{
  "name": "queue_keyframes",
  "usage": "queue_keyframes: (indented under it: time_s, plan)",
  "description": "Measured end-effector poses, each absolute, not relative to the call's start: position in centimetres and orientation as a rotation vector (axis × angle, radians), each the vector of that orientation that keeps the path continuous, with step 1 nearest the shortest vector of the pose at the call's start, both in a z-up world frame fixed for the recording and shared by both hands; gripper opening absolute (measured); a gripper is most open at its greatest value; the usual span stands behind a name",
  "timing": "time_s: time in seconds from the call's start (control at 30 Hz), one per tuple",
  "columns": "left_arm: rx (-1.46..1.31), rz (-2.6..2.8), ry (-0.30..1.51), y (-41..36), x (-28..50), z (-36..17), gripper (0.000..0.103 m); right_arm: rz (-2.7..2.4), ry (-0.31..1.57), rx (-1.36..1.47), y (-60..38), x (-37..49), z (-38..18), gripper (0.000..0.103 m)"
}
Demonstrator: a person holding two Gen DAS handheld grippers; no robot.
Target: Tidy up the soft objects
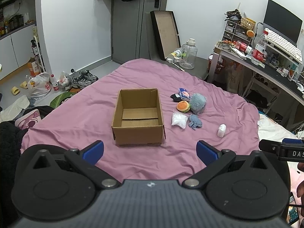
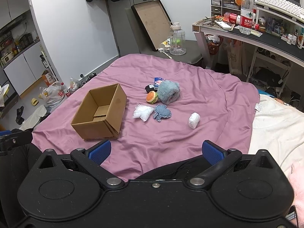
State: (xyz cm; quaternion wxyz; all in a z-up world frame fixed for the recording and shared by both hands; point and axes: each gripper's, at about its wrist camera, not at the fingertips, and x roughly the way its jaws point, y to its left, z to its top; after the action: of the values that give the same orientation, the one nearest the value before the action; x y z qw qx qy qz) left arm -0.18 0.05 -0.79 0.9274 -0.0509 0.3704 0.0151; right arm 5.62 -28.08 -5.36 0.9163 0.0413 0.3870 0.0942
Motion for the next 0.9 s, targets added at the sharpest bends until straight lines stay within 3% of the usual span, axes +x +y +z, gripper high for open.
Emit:
queue_keyframes:
  time_s: [0.9]
  plan:
    - [-0.113, 0.037, 0.754, 0.10, -0.09, -1.05, 0.103, 0.196, 0.794, 0.094, -28.35, 5.73, -5.57, 0.103]
